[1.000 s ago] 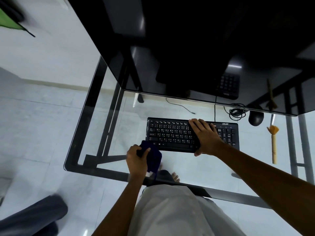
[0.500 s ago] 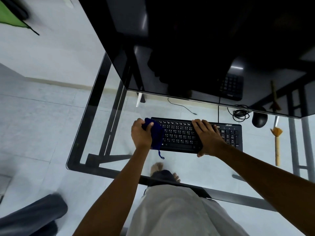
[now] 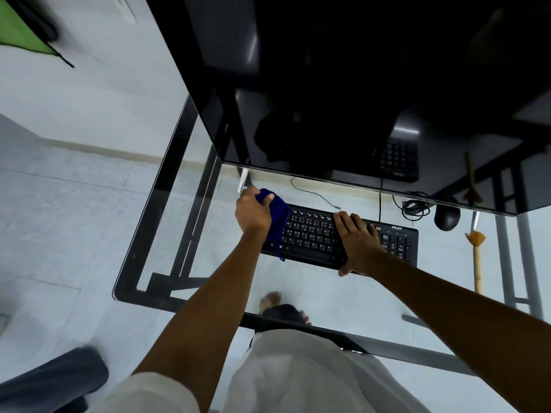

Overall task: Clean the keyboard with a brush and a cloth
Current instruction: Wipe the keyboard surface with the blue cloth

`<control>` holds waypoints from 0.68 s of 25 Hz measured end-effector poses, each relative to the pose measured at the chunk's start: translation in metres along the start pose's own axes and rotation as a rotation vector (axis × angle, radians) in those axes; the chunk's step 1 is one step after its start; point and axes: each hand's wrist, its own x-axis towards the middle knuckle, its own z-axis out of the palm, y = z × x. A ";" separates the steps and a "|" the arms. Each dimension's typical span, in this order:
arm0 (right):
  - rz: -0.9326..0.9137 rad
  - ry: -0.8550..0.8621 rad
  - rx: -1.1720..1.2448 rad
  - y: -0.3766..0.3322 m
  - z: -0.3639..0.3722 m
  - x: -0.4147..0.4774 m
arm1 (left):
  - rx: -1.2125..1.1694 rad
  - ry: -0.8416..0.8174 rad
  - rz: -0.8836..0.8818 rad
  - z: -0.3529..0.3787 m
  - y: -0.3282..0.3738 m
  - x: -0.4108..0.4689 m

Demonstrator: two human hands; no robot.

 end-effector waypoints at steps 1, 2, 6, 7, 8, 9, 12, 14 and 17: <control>0.002 0.006 -0.003 0.000 0.000 -0.001 | 0.015 -0.009 0.012 0.001 0.006 0.005; 0.005 0.011 0.003 0.001 0.000 -0.001 | 0.031 -0.024 0.015 0.002 0.010 0.010; -0.011 0.016 0.016 0.003 0.000 -0.004 | 0.036 -0.075 0.000 -0.003 0.001 0.008; -0.024 0.017 0.013 0.004 0.001 -0.005 | 0.030 -0.074 0.007 -0.007 -0.006 -0.001; -0.036 0.020 0.010 0.005 0.002 -0.005 | 0.030 -0.070 0.026 -0.011 -0.015 -0.011; -0.044 0.026 0.008 0.005 0.002 -0.006 | 0.038 -0.070 0.048 -0.015 -0.026 -0.024; -0.046 0.030 0.012 0.006 0.004 -0.006 | 0.089 -0.097 0.065 -0.026 -0.054 -0.065; -0.049 0.038 0.008 0.006 0.003 -0.007 | 0.101 -0.103 0.037 -0.033 -0.070 -0.086; -0.051 0.038 0.020 0.006 0.001 -0.007 | 0.087 -0.109 -0.011 -0.038 -0.088 -0.108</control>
